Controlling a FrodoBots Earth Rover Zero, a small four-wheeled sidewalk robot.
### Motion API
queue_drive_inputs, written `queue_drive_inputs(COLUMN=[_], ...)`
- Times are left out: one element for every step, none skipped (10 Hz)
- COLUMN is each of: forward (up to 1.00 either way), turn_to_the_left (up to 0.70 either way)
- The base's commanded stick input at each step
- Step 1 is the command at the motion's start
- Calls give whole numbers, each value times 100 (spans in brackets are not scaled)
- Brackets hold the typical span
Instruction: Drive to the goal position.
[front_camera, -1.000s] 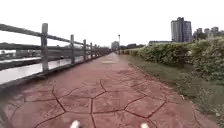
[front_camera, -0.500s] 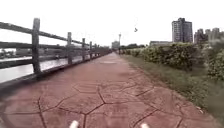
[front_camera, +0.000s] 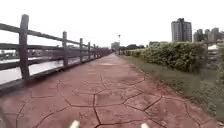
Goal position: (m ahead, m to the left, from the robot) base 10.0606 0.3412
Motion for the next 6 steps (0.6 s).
queue_drive_inputs(forward=[70,70,70,70,70,70], turn_to_the_left=[0,0,0,0,0,0])
